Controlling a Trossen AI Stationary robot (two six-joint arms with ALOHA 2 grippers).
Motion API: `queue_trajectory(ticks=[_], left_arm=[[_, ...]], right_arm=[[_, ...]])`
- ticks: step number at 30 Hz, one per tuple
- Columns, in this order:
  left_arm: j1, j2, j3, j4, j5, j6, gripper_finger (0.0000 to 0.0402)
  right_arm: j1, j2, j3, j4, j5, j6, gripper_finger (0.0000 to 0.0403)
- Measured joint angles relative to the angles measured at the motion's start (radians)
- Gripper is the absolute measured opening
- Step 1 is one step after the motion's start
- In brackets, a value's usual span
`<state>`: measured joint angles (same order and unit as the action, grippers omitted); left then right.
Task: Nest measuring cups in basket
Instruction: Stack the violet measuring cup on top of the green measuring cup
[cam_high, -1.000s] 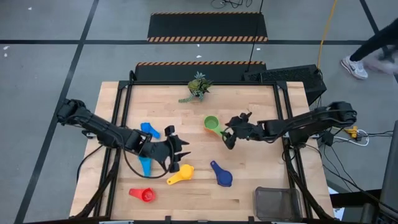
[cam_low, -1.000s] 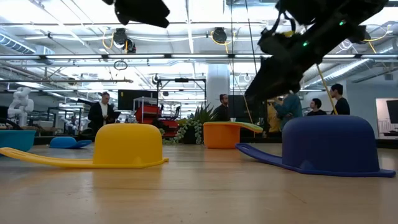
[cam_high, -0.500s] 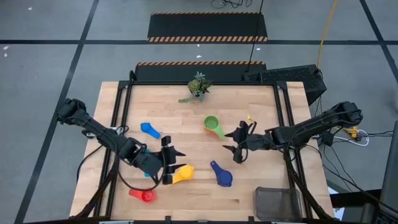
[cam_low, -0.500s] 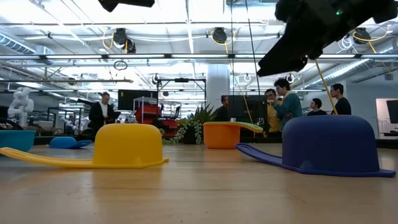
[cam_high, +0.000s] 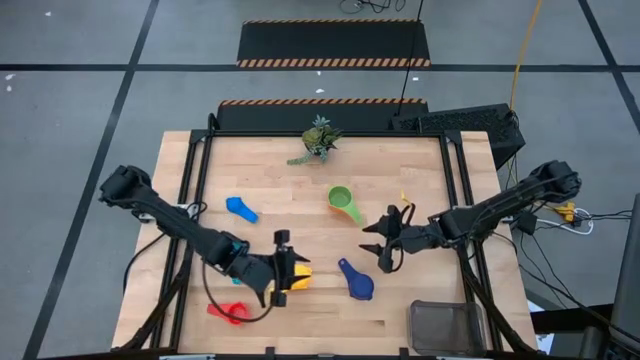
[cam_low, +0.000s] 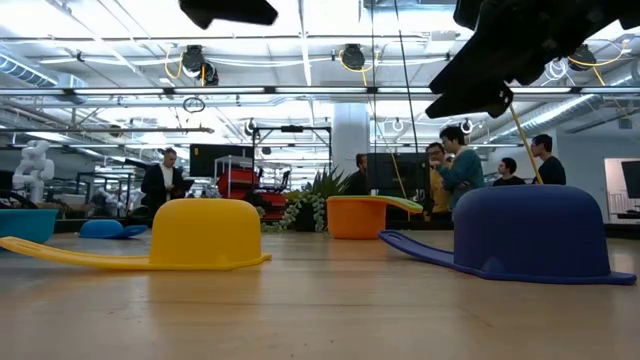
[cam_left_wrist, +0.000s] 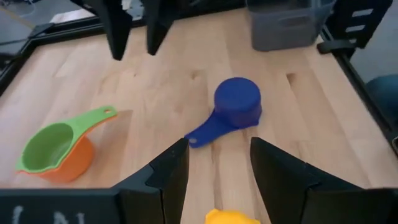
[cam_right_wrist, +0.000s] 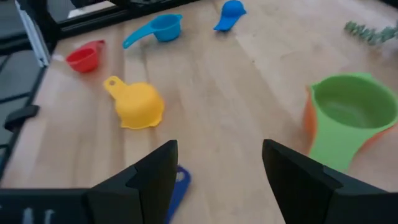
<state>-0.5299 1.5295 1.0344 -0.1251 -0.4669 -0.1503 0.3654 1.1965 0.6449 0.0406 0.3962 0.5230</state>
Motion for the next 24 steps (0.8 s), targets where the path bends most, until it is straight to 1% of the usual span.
queue_trajectory(ticks=[3, 6, 9, 13, 18, 24], left_arm=[[0.016, 0.023, 0.0, 0.029, 0.02, 0.034, 0.0175], [0.031, 0.048, 0.001, 0.029, 0.022, 0.059, 0.0175], [0.044, 0.073, 0.018, 0.03, 0.025, 0.115, 0.0175], [0.053, 0.127, 0.061, 0.028, 0.029, 0.211, 0.0175], [0.067, 0.221, 0.146, -0.007, 0.033, 0.335, 0.0175], [0.103, 0.337, 0.25, -0.116, 0.076, 0.456, 0.0175]], right_arm=[[0.029, 0.001, 0.0, 0.001, 0.005, 0.05, 0.0228], [0.068, 0.001, 0.0, 0.011, 0.08, 0.084, 0.0228], [0.104, 0.003, 0.0, 0.033, 0.154, 0.086, 0.0228], [0.135, 0.021, 0.0, 0.081, 0.202, 0.074, 0.0228], [0.152, 0.048, 0.0, 0.109, 0.213, 0.04, 0.0228], [0.154, 0.058, -0.001, 0.093, 0.213, 0.002, 0.0228]])
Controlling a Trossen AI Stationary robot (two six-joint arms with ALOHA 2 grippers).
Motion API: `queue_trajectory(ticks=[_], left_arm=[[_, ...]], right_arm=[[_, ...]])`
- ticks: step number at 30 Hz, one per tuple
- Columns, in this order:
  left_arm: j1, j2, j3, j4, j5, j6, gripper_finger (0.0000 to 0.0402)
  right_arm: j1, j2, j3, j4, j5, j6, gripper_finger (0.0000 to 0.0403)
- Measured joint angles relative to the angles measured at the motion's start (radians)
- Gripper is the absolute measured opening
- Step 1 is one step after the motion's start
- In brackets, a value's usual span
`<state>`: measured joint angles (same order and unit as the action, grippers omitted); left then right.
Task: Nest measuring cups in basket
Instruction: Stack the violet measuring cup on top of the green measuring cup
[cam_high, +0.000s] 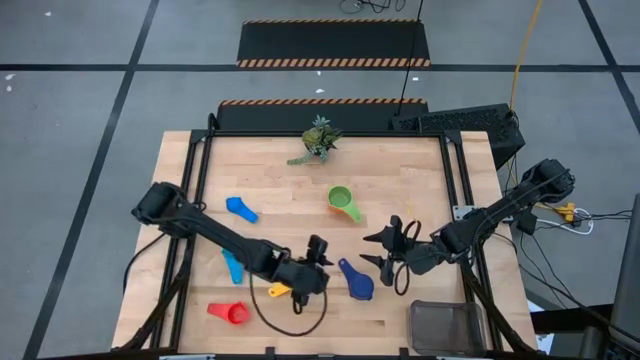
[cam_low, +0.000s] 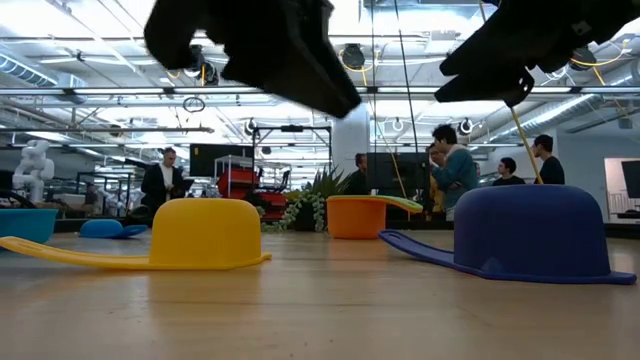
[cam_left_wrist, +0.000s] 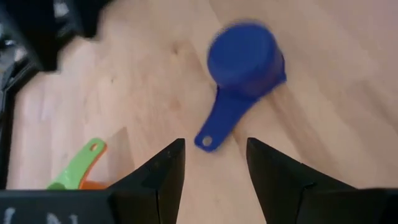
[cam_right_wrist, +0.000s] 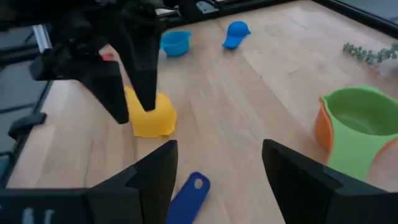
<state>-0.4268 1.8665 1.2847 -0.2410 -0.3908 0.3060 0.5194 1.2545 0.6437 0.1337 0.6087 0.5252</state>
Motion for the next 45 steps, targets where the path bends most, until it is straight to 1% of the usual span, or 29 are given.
queue_trajectory(ticks=[4, 8, 11, 12, 16, 21, 25, 35, 42, 45], left_arm=[[0.025, 0.054, 0.08, -0.068, 0.006, 0.044, 0.0175], [0.041, 0.078, 0.13, -0.078, 0.027, 0.087, 0.0175], [0.051, 0.087, 0.137, -0.053, 0.078, 0.125, 0.0175], [0.053, 0.088, 0.136, -0.065, 0.081, 0.14, 0.0175], [0.067, 0.113, 0.135, -0.07, 0.08, 0.214, 0.0175], [0.075, 0.16, 0.134, -0.068, 0.074, 0.37, 0.0175], [0.079, 0.194, 0.134, -0.054, 0.045, 0.478, 0.0175], [0.115, 0.196, 0.133, -0.035, 0.047, 0.691, 0.0175], [0.159, 0.196, 0.133, -0.04, 0.11, 0.861, 0.0175], [0.182, 0.196, 0.132, -0.059, 0.186, 0.969, 0.0175]], right_arm=[[0.0, -0.001, 0.0, -0.016, 0.0, -0.049, 0.0228], [0.0, -0.001, 0.0, -0.028, -0.003, -0.121, 0.0228], [0.0, -0.004, 0.0, -0.066, -0.005, -0.154, 0.0228], [0.0, -0.005, 0.0, -0.075, -0.005, -0.157, 0.0228], [-0.001, -0.021, 0.0, -0.145, -0.001, -0.172, 0.0228], [-0.001, -0.062, 0.0, -0.214, 0.078, -0.173, 0.0228], [-0.003, -0.104, 0.0, -0.262, 0.125, -0.179, 0.0228], [-0.037, -0.219, 0.0, -0.296, 0.133, -0.256, 0.0228], [-0.048, -0.27, 0.0, -0.299, 0.131, -0.32, 0.0228], [-0.048, -0.284, 0.0, -0.31, 0.129, -0.329, 0.0228]])
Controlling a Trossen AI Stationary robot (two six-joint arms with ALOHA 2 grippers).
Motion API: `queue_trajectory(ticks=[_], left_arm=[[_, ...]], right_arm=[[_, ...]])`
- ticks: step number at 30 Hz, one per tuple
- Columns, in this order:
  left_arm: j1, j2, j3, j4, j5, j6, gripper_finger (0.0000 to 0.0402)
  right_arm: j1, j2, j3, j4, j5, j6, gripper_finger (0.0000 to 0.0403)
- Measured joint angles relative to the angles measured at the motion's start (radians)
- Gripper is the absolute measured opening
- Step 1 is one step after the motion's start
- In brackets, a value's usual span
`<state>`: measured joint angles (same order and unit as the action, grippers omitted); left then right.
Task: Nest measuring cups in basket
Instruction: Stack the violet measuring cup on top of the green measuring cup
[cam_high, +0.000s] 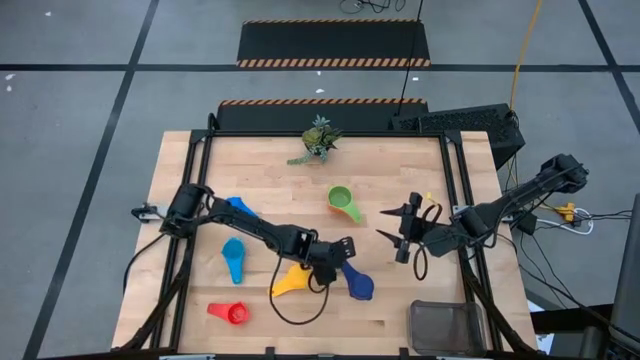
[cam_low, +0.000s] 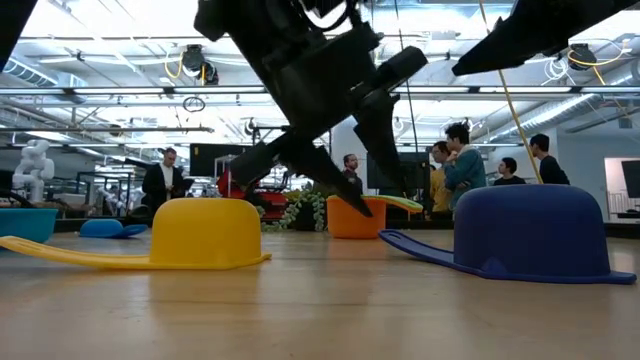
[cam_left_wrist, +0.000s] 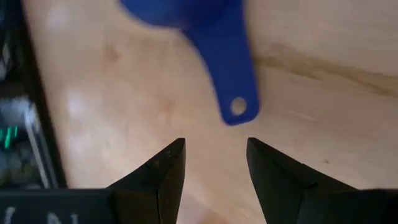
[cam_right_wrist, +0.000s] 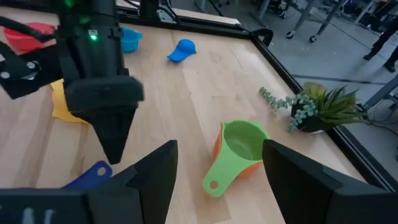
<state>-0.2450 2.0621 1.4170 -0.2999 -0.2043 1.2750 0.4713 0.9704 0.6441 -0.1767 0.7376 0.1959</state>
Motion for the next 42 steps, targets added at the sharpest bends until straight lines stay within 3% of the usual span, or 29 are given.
queue_trajectory(ticks=[3, 5, 16, 23, 34, 37, 42], left_arm=[[0.027, 0.0, -0.016, 0.012, 0.109, 0.099, 0.0175], [0.035, 0.0, -0.018, 0.013, 0.129, 0.132, 0.0175], [0.039, 0.0, -0.017, 0.018, 0.134, 0.234, 0.0175], [0.017, 0.07, -0.017, 0.103, 0.12, 0.346, 0.0175], [0.008, 0.078, -0.016, 0.13, 0.107, 0.341, 0.0173], [0.01, 0.078, -0.016, 0.121, 0.11, 0.343, 0.0153], [0.011, 0.079, -0.016, 0.106, 0.11, 0.34, 0.0084]], right_arm=[[0.0, -0.004, 0.0, -0.024, 0.0, 0.005, 0.0228], [0.0, -0.004, 0.0, -0.043, -0.001, 0.023, 0.0228], [0.0, -0.004, 0.0, -0.05, 0.0, 0.028, 0.0228], [0.0, -0.004, 0.0, -0.045, 0.0, 0.028, 0.0228], [0.0, -0.004, 0.0, -0.046, 0.0, 0.024, 0.0228], [0.0, -0.004, 0.0, -0.045, 0.0, 0.024, 0.0228], [0.0, -0.004, 0.0, -0.045, 0.0, 0.024, 0.0228]])
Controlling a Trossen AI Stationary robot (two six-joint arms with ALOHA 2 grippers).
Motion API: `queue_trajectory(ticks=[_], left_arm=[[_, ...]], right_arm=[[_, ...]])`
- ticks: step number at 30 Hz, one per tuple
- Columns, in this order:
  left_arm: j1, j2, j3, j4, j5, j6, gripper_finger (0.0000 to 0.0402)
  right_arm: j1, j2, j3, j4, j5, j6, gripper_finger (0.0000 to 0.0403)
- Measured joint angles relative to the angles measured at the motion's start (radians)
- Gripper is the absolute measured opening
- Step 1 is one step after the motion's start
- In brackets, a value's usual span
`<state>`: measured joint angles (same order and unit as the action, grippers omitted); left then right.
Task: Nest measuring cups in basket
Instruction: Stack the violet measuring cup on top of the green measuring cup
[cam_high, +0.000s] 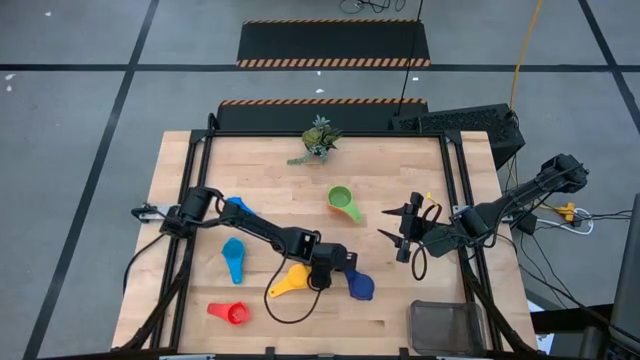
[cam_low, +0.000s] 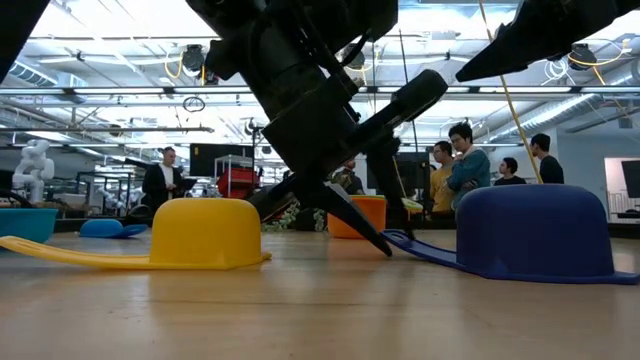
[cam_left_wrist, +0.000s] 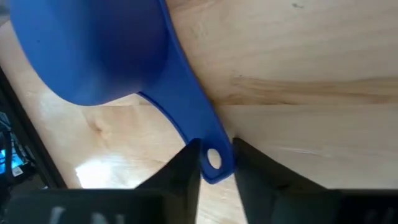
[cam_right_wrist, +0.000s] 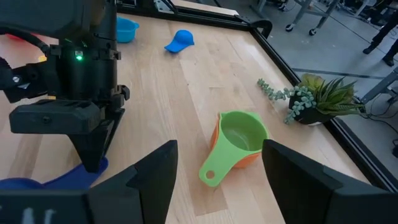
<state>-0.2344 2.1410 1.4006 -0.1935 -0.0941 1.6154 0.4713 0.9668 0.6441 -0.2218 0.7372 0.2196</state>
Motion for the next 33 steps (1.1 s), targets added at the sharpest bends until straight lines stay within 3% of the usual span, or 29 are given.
queue_trajectory(ticks=[7, 15, 26, 33], left_arm=[[0.001, -0.001, 0.001, 0.004, 0.009, -0.057, 0.001], [-0.001, -0.003, 0.0, 0.047, 0.011, -0.192, 0.001], [-0.001, -0.103, -0.001, 0.023, -0.03, -0.464, 0.0008], [-0.001, -0.201, -0.002, -0.077, -0.084, -0.682, 0.0007]], right_arm=[[0.0, 0.0, 0.0, 0.0, 0.0, 0.0, 0.0228], [0.0, 0.0, 0.0, 0.008, 0.008, -0.002, 0.0228], [0.0, 0.0, 0.001, 0.019, 0.224, -0.031, 0.0228], [0.0, -0.005, 0.001, 0.021, 0.332, -0.031, 0.0228]])
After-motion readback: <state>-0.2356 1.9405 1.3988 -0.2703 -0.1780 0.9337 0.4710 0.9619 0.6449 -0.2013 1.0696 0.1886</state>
